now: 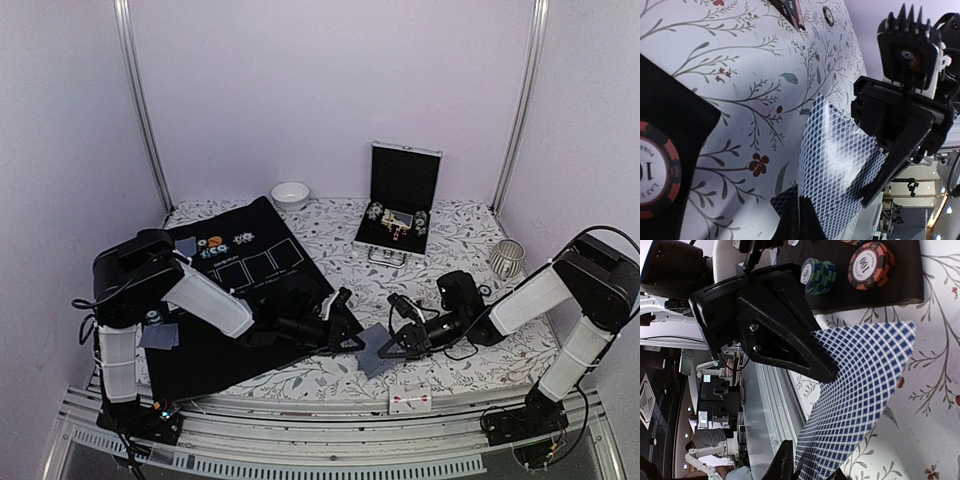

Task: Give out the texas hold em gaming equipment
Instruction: Pick up the poker card from the face-down deck piles, then flop the poker card into the community card area.

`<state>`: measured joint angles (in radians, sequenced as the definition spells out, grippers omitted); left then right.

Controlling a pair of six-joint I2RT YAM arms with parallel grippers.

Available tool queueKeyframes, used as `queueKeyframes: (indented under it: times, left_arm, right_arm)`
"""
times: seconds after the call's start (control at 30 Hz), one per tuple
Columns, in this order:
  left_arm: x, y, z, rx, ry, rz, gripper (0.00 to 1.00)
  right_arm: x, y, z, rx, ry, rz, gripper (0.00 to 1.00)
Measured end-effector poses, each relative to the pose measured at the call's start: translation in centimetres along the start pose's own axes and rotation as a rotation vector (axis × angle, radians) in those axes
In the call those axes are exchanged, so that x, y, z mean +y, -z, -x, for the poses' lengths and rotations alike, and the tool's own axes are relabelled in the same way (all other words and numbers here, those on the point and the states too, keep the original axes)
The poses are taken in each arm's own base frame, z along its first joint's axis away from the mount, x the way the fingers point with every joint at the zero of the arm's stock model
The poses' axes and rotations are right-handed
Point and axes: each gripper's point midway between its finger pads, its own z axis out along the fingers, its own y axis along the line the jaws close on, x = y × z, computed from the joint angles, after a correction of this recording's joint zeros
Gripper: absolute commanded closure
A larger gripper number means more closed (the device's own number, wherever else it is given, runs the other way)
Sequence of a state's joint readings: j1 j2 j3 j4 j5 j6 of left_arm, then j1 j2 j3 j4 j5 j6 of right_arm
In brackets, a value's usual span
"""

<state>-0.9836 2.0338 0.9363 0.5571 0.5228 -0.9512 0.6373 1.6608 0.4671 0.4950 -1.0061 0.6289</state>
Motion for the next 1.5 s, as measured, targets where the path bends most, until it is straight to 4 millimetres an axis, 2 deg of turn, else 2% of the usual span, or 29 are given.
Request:
queueKeyframes:
  times: [0.17, 0.37, 0.57, 0.8, 0.93, 1.1, 1.33, 1.43, 1.5]
  left_arm:
    - [0.0, 0.4, 0.7, -0.037, -0.007, 0.024, 1.00]
    - [-2.0, 1.8, 2.2, -0.103, -0.057, 0.015, 1.00]
    - [-2.5, 2.6, 2.9, -0.130, -0.086, 0.038, 1.00]
    - [-5.5, 5.3, 5.0, -0.209, -0.171, 0.034, 1.00]
    - [-6.0, 6.7, 6.3, -0.248, -0.194, 0.049, 1.00]
    - [-6.1, 9.3, 8.0, -0.300, -0.222, 0.097, 1.00]
    - [-7.4, 14.5, 10.9, -0.432, -0.236, 0.114, 1.00]
    - [-6.8, 17.0, 12.1, -0.488, -0.242, 0.180, 1.00]
    - [-5.4, 18.6, 12.9, -0.517, -0.246, 0.294, 1.00]
  right_arm:
    - [-0.9, 0.6, -0.1, -0.022, -0.016, -0.006, 0.87]
    - [-1.6, 1.0, -0.1, -0.035, -0.029, -0.014, 0.97]
    - [-2.1, 1.5, 0.2, -0.055, -0.045, -0.023, 0.98]
    - [-2.2, 1.6, 0.1, -0.054, -0.052, -0.029, 0.98]
    - [-1.9, 1.8, 0.2, -0.055, -0.046, -0.034, 0.98]
    - [-1.0, 2.2, 0.9, -0.060, -0.025, -0.034, 0.98]
    - [0.2, 2.6, 1.9, -0.066, 0.020, -0.035, 0.98]
    - [0.5, 2.8, 2.0, -0.063, 0.023, -0.039, 0.98]
    - [0.8, 2.9, 2.1, -0.063, 0.031, -0.041, 0.98]
